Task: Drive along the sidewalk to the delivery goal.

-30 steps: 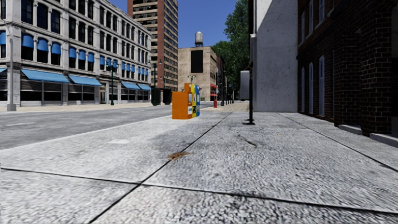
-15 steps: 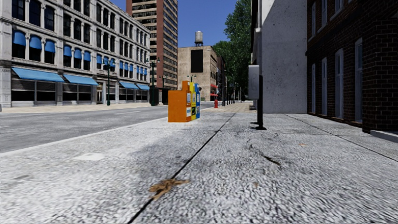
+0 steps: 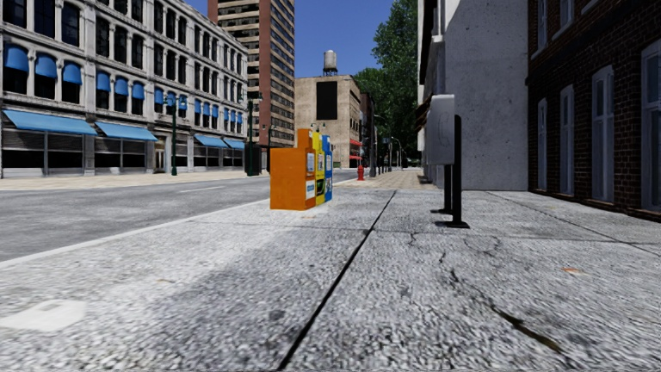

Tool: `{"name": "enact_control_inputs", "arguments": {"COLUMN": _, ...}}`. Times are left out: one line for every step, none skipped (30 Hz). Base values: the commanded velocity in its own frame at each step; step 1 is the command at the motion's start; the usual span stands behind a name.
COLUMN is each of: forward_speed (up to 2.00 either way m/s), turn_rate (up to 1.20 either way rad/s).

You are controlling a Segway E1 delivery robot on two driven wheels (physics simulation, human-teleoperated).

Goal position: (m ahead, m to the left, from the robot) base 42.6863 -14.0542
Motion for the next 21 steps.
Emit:
{"name": "enact_control_inputs", "arguments": {"forward_speed": 2.0, "turn_rate": 0.0}}
{"name": "enact_control_inputs", "arguments": {"forward_speed": 2.0, "turn_rate": 0.0}}
{"name": "enact_control_inputs", "arguments": {"forward_speed": 2.0, "turn_rate": 0.0}}
{"name": "enact_control_inputs", "arguments": {"forward_speed": 2.0, "turn_rate": 0.0}}
{"name": "enact_control_inputs", "arguments": {"forward_speed": 2.0, "turn_rate": 0.0}}
{"name": "enact_control_inputs", "arguments": {"forward_speed": 2.0, "turn_rate": 0.0}}
{"name": "enact_control_inputs", "arguments": {"forward_speed": 2.0, "turn_rate": 0.0}}
{"name": "enact_control_inputs", "arguments": {"forward_speed": 2.0, "turn_rate": 0.0}}
{"name": "enact_control_inputs", "arguments": {"forward_speed": 2.0, "turn_rate": 0.0}}
{"name": "enact_control_inputs", "arguments": {"forward_speed": 2.0, "turn_rate": 0.0}}
{"name": "enact_control_inputs", "arguments": {"forward_speed": 2.0, "turn_rate": 0.0}}
{"name": "enact_control_inputs", "arguments": {"forward_speed": 2.0, "turn_rate": -0.17}}
{"name": "enact_control_inputs", "arguments": {"forward_speed": 2.0, "turn_rate": -0.21}}
{"name": "enact_control_inputs", "arguments": {"forward_speed": 2.0, "turn_rate": -0.21}}
{"name": "enact_control_inputs", "arguments": {"forward_speed": 2.0, "turn_rate": -0.22}}
{"name": "enact_control_inputs", "arguments": {"forward_speed": 2.0, "turn_rate": -0.22}}
{"name": "enact_control_inputs", "arguments": {"forward_speed": 2.0, "turn_rate": -0.22}}
{"name": "enact_control_inputs", "arguments": {"forward_speed": 2.0, "turn_rate": -0.22}}
{"name": "enact_control_inputs", "arguments": {"forward_speed": 2.0, "turn_rate": -0.22}}
{"name": "enact_control_inputs", "arguments": {"forward_speed": 2.0, "turn_rate": -0.22}}
{"name": "enact_control_inputs", "arguments": {"forward_speed": 2.0, "turn_rate": -0.22}}
